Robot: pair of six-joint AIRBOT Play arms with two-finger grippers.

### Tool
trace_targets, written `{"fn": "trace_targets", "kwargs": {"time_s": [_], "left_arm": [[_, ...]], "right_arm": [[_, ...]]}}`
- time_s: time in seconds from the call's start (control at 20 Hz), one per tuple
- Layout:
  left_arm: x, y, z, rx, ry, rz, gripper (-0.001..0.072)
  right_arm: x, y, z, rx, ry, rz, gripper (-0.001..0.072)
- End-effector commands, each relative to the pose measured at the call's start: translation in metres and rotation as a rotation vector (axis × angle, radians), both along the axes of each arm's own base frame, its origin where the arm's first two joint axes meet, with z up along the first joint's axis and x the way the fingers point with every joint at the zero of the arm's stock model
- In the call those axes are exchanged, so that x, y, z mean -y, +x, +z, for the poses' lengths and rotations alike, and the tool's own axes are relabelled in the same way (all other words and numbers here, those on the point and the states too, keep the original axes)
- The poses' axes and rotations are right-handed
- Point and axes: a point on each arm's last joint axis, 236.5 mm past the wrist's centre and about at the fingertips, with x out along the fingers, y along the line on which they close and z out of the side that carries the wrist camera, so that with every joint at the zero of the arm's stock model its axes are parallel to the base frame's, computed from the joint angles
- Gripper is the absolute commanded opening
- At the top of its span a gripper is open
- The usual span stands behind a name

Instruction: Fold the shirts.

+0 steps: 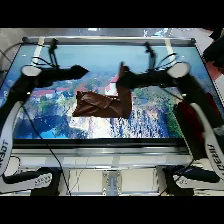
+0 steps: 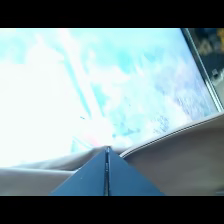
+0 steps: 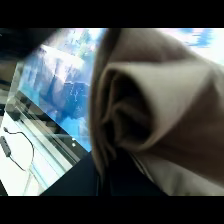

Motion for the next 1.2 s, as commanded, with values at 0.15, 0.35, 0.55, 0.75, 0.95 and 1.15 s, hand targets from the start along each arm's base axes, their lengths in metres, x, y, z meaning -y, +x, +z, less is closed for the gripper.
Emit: {"fn": "trace_targets", "kwargs": {"time_s": [0.15,0.35,0.55,0.75,0.95,1.15], "left_arm": [[-0.055,-0.036,0.015,-0.023,0.081,-0.029,0.0016],[-0.058,-0.038,0.010,-0.033,0.101,-0.037,0.0016],[-0.058,-0.038,0.010,-0.033,0.101,-0.037,0.0017],[-0.058,-0.038,0.009,-0.035,0.103,-0.037,0.0016],[-0.058,-0.038,0.008,-0.039,0.103,-0.037,0.0016],[-0.058,-0.036,0.001,-0.054,0.100,-0.038,0.0017]], "right_arm": [[-0.169,0.017,-0.041,0.109,0.102,-0.027,0.0450],[-0.155,0.013,-0.026,0.191,-0.024,0.131,0.0585],[0.017,0.037,-0.082,0.014,-0.556,0.195,0.0483],[0.193,0.041,-0.120,-0.307,-0.806,0.038,0.0486],[0.212,0.076,-0.143,-0.422,-0.499,-0.239,0.0492],[0.160,0.071,-0.166,-0.606,-0.120,-0.182,0.0508]]}}
